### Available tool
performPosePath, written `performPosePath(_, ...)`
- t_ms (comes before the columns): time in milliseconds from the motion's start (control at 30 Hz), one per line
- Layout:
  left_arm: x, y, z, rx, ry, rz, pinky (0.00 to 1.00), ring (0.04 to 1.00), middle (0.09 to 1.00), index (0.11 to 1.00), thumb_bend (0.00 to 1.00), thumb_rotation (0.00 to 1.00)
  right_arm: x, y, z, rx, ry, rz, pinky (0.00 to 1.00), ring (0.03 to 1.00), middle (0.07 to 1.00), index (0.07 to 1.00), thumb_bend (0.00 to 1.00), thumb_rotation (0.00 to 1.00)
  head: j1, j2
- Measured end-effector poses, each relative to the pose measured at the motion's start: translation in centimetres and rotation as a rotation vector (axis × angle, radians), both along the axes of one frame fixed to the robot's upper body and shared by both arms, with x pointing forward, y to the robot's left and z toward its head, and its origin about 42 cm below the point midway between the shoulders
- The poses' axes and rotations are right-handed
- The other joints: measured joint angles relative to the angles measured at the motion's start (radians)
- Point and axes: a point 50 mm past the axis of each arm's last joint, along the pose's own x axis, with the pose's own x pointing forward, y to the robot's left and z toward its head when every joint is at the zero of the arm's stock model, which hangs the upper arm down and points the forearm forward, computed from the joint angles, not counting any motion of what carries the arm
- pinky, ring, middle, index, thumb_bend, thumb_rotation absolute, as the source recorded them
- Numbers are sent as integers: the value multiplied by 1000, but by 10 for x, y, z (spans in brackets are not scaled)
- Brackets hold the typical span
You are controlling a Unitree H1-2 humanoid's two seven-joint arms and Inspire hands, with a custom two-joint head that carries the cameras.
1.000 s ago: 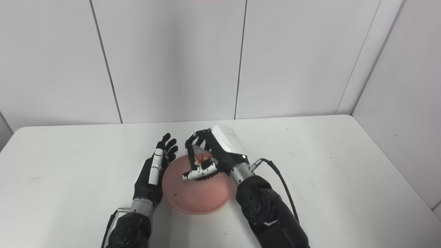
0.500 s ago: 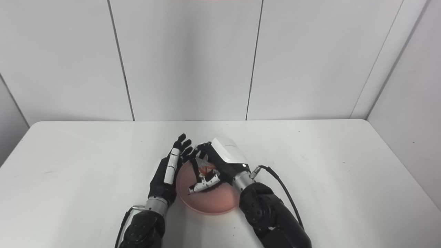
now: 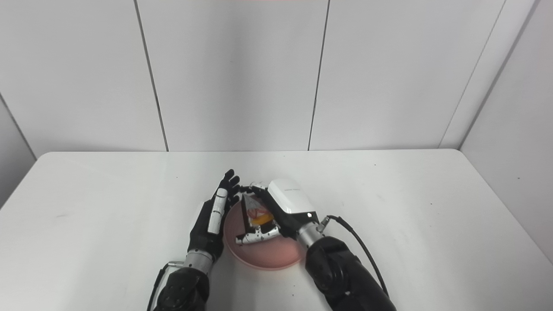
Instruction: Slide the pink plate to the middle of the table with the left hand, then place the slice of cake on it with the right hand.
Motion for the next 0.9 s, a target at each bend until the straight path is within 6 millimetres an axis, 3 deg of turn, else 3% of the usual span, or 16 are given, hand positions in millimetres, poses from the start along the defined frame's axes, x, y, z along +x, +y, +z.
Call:
performPosePath(100,0,0,0,-8,1,-10,975,974,980,971,605,1000,-3,0,4,-15,10,11,961,953,911,886,731,797,-3,0)
performPosePath(267,-1,-1,0,-3,-5,-17,959,958,964,961,606,1000,-6,-2,5,-1,21,6,993,989,981,896,754,688,-9,0)
performPosePath(400,-1,-1,0,21,-13,-12,967,970,969,961,622,1000,-8,-8,2,8,23,-15,963,965,977,886,758,666,-11,2)
performPosePath(567,-1,0,0,18,-12,2,979,945,949,940,621,1000,-15,-23,2,151,17,-56,882,974,998,987,669,617,-14,0)
performPosePath(633,0,0,0,17,-13,3,987,947,949,938,630,1000,-17,-30,2,239,9,-73,850,973,1000,998,651,625,-15,-2)
performPosePath(767,0,1,-1,18,-16,4,984,943,946,936,616,1000,-18,-45,-9,389,-6,-104,867,981,1000,1000,668,768,-18,0)
performPosePath(800,0,0,-1,18,-18,5,981,938,945,936,605,1000,-19,-48,-14,411,-10,-117,907,972,1000,1000,680,852,-20,0)
performPosePath(900,-1,1,0,26,-34,11,995,946,954,949,593,1000,-24,-55,-23,473,-31,-148,983,979,1000,1000,659,846,-21,0)
